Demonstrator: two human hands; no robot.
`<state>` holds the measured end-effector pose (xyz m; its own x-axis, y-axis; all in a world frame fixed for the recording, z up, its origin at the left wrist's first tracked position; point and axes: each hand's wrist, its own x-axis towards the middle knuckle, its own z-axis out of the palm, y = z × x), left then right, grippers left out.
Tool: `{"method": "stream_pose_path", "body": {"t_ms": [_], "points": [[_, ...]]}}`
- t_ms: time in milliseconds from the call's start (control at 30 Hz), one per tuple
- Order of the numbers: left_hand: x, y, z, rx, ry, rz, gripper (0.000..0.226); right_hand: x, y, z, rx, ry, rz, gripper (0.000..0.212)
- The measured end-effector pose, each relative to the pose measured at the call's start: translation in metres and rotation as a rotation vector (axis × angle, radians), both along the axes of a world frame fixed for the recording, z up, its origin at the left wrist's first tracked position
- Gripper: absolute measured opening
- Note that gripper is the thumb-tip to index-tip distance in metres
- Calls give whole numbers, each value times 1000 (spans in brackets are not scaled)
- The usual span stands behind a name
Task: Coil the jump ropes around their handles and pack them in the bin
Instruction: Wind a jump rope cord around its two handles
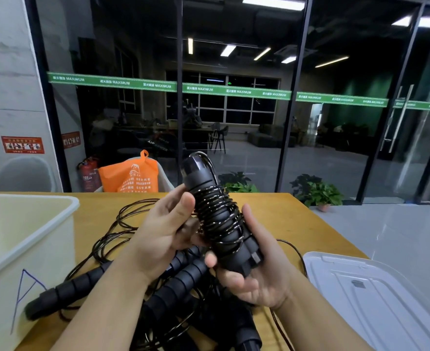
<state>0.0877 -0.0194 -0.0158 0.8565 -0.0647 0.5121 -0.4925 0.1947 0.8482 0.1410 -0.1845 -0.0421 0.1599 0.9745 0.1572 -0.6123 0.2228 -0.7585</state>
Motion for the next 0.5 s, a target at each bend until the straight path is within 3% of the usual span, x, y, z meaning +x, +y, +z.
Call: {"method": "stream_pose_path", "body": {"t_ms": [67, 167, 233, 333, 400, 500], "points": [[0, 0, 3, -42, 34, 37, 51, -6, 1, 11, -136, -131, -244, 61], [-2, -4, 9, -41, 52, 212, 85, -8, 2, 18, -354, -389, -697, 62], [-2, -13, 12, 8, 81, 385, 77, -8, 2, 19, -393, -664, -896, 56], [1, -21, 10, 2, 117, 555, 67, -12, 2, 18, -441, -943, -1040, 48], [3, -24, 7, 69, 115, 643, 65, -14, 3, 17, -450, -962, -1096, 49], [4, -28, 1, 184, 66, 757, 57, -15, 4, 15, -454, -993, -1168, 33]]}}
